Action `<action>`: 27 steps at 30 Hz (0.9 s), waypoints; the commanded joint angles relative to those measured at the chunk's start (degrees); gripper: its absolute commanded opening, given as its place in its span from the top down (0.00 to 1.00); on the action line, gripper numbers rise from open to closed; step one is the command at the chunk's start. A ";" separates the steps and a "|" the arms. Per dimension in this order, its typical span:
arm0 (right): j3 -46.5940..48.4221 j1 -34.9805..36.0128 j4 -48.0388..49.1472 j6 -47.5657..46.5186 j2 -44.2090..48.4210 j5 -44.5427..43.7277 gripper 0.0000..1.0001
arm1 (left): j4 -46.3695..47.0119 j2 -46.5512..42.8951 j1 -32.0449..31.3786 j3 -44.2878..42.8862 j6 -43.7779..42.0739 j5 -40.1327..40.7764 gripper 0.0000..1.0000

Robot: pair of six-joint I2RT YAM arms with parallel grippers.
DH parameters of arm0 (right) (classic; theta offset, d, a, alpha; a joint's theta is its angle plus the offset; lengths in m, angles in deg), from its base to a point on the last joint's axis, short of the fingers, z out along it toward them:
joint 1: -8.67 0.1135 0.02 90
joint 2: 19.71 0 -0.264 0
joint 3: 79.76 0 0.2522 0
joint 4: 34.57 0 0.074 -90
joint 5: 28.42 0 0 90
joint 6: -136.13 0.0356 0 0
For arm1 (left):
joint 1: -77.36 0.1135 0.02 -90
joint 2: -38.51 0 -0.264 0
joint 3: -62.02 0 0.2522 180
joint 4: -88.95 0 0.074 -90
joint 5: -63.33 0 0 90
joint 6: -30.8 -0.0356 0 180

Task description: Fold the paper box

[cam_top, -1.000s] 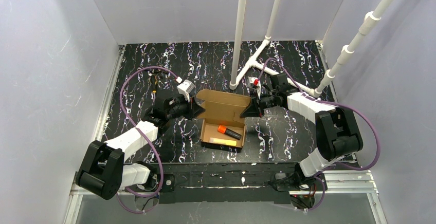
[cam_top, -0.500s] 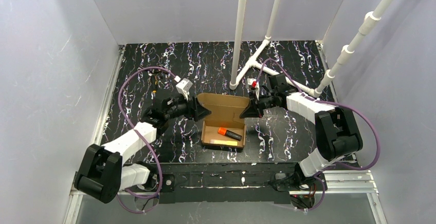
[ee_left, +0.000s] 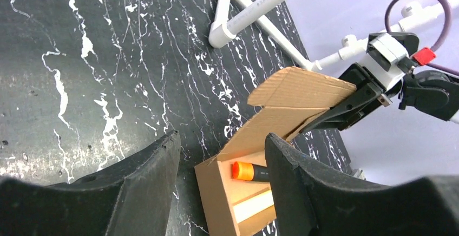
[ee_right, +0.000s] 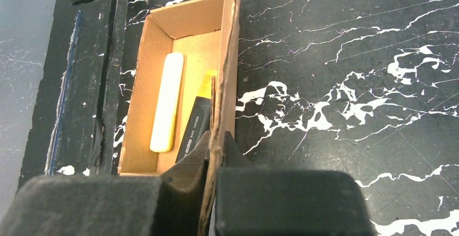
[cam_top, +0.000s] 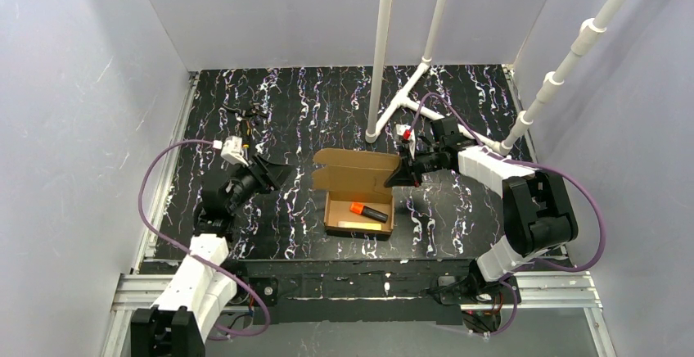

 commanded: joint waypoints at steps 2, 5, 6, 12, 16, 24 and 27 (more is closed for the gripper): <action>3.01 -0.38 -3.79 -3.18 0.86 0.40 0.99 | 1.59 6.99 0.85 0.09 1.92 -1.49 0.45; 3.35 -0.37 -5.27 -4.62 0.73 0.61 0.99 | 13.92 16.37 0.93 1.71 5.79 -4.78 0.46; 3.39 -0.37 -5.58 -5.06 0.72 0.69 0.99 | 19.07 19.38 0.93 2.57 7.62 -5.72 0.45; 4.21 -0.46 -8.87 -8.52 0.70 0.66 0.99 | 34.21 32.48 0.87 1.93 11.82 -11.81 0.42; 4.93 -0.46 -12.00 -11.28 0.73 0.40 0.99 | 38.33 33.87 0.85 3.00 11.29 -10.21 0.33; 7.32 -0.71 -21.18 -20.74 -0.56 -1.15 0.99 | 50.03 39.23 0.93 5.76 20.21 -3.71 0.02; 7.81 -1.80 -23.92 -23.96 -0.76 -0.97 0.99 | 52.18 43.86 0.93 3.06 21.35 -9.76 0.02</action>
